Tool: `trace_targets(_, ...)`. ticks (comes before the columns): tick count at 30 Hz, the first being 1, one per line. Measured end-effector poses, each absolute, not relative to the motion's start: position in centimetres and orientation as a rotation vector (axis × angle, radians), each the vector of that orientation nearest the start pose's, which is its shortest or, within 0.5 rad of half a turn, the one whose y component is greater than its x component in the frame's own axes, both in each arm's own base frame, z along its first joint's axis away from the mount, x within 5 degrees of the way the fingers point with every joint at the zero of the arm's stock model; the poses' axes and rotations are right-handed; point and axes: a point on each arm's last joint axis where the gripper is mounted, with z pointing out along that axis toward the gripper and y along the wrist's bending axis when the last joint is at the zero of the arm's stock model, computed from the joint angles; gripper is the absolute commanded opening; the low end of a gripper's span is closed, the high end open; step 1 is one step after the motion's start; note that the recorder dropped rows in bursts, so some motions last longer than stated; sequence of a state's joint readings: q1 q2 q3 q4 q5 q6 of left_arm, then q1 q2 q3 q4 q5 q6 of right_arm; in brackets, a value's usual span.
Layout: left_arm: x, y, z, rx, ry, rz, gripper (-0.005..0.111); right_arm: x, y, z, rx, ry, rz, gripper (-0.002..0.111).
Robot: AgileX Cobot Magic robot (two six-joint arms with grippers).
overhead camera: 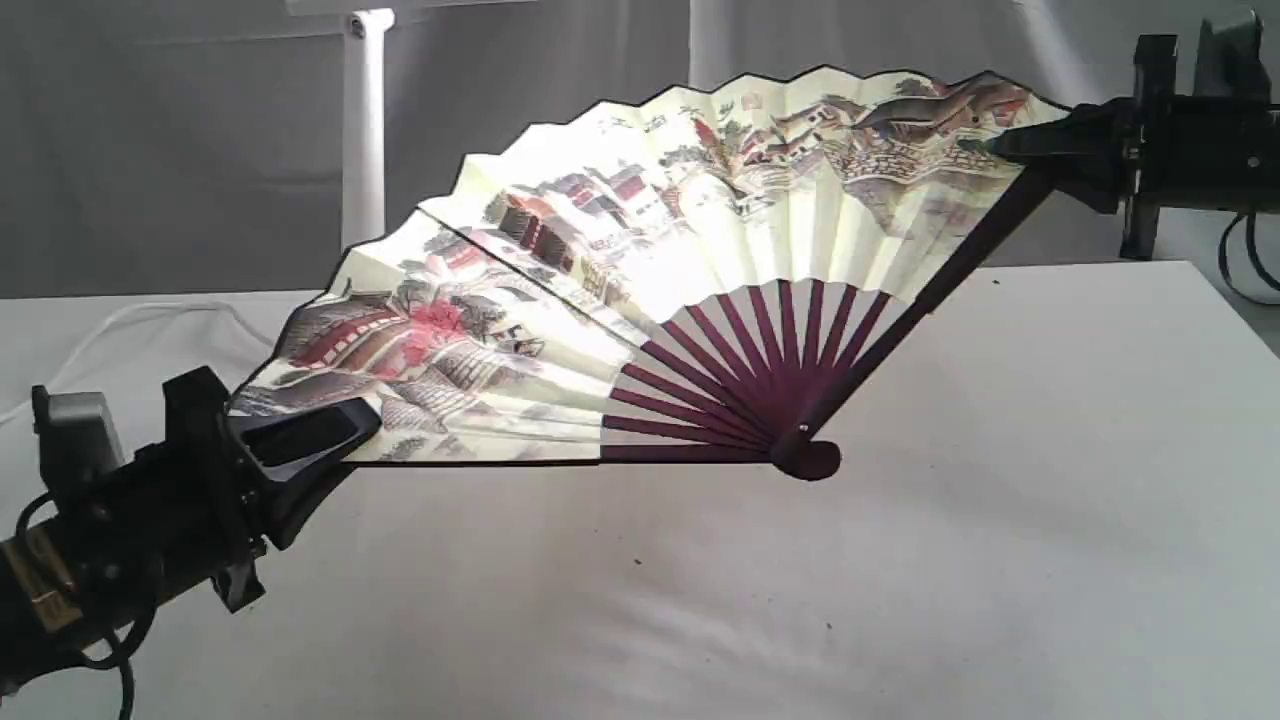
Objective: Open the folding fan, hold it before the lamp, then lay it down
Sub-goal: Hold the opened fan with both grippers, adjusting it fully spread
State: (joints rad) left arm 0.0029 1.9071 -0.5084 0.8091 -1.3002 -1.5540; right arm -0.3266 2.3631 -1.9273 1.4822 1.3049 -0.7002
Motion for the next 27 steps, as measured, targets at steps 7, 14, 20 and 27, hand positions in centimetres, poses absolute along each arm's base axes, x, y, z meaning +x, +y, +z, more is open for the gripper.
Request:
trace_targets(7, 26.4, -6.3, 13.7, -0.549, 1.858, -1.536, 0.0, 49.3, -7.4, 21.4, 0.17, 2.035, 1.543, 0.0)
trace_targets(14, 26.1, -6.3, 13.9, -0.536, 1.857, -1.533, 0.0, 49.3, -7.4, 21.4, 0.174, 2.036, 1.545, 0.0)
trace_targets(20, 26.0, -6.4, 13.9, -0.53, 1.865, -1.536, 0.0, 49.3, -7.4, 21.4, 0.174, 2.036, 1.545, 0.0)
trace_targets(27, 25.4, -6.4, 13.5, -0.546, 1.883, -1.537, 0.0, 49.3, -7.5, 21.3, 0.174, 2.04, 1.541, 0.0)
